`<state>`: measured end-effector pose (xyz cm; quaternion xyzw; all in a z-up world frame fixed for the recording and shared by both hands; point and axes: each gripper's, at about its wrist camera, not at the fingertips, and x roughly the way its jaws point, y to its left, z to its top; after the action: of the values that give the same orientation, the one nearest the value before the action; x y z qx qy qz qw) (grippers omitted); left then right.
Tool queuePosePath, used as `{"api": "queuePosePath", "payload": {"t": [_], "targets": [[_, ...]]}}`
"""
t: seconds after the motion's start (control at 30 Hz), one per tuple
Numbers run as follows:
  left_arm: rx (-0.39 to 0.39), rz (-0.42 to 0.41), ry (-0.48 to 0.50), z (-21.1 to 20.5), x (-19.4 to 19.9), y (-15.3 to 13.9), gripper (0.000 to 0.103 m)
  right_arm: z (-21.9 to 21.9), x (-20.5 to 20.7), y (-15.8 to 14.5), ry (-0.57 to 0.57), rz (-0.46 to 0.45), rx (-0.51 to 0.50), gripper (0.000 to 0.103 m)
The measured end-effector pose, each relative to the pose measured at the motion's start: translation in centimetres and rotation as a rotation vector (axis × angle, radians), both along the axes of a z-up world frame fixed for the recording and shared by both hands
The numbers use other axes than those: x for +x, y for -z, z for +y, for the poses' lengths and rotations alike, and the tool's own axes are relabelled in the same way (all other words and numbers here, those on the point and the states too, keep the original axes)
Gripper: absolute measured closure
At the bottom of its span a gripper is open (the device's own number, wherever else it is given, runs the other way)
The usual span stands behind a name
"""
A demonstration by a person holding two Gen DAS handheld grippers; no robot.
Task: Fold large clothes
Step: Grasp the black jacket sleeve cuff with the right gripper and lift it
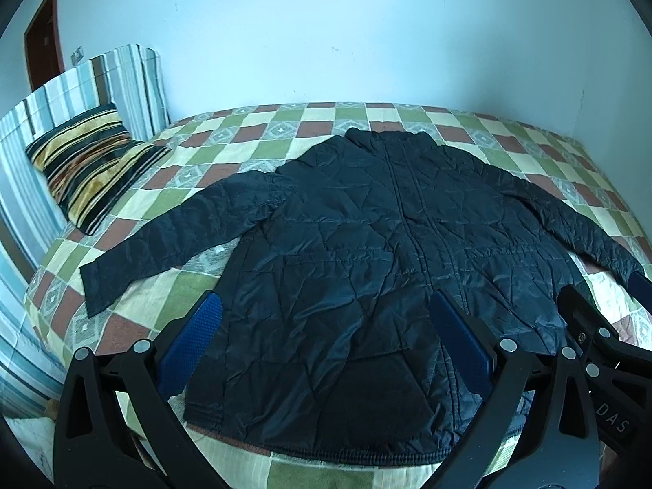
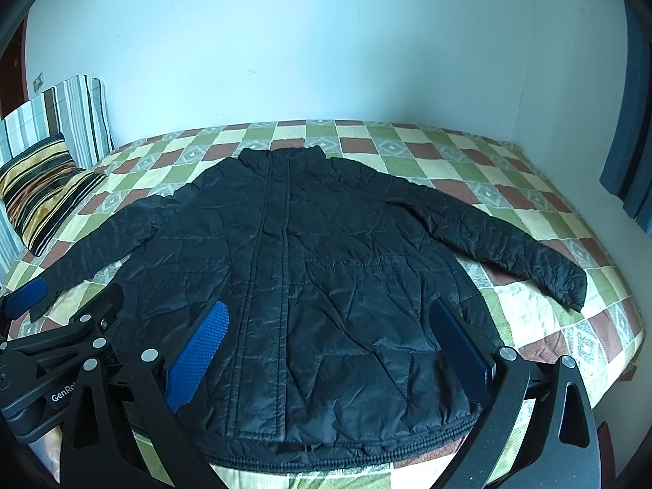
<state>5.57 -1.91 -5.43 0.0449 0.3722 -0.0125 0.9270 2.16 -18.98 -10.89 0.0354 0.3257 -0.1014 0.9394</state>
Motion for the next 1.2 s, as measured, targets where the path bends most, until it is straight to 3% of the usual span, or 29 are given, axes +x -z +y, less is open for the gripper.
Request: {"api": "queuePosePath", "payload": {"t": [0.23, 0.37, 0.47, 0.67, 0.73, 0.77, 0.8, 0.87, 1.0, 1.2], "targets": [[0.049, 0.013, -0.035, 0.5, 4.0, 2.6, 0.002, -5.1, 2.6, 2.1, 0.057, -0.011, 0.119, 0.005], [0.046, 0.071, -0.099, 3.0, 6.9, 4.7, 0.002, -12.3, 2.8, 3.6, 0.207, -0.071, 0.186, 0.005], [0.045, 0.093, -0.157, 5.5, 8.6, 6.1, 0.002, -19.0, 2.4, 4.6, 0.345, -0.065, 0.221, 0.005], [0.042, 0.109, -0.278, 9.9, 10.6, 7.8, 0.002, -32.6, -2.1, 7.0, 0.651, -0.125, 0.363, 0.006], [0.033, 0.119, -0.319, 11.4, 11.0, 8.4, 0.002, -36.5, -3.7, 8.2, 0.735, -0.138, 0.422, 0.028], [0.027, 0.122, -0.333, 11.9, 11.2, 8.7, 0.002, -37.8, -3.9, 8.8, 0.773, -0.128, 0.449, 0.052], [0.022, 0.129, -0.355, 12.6, 11.3, 9.0, 0.002, -39.1, -4.5, 9.6, 0.803, -0.124, 0.493, 0.054], [0.014, 0.144, -0.386, 13.4, 11.6, 9.6, 0.002, -41.4, -5.6, 11.5, 0.826, -0.14, 0.637, 0.054], [0.047, 0.171, -0.435, 14.7, 11.8, 10.6, 0.002, -41.9, -6.3, 13.1, 0.851, -0.159, 0.692, 0.047], [0.045, 0.213, -0.479, 16.1, 11.8, 11.7, 0.002, -43.1, -5.0, 15.4, 0.785, -0.195, 0.818, 0.043]]}}
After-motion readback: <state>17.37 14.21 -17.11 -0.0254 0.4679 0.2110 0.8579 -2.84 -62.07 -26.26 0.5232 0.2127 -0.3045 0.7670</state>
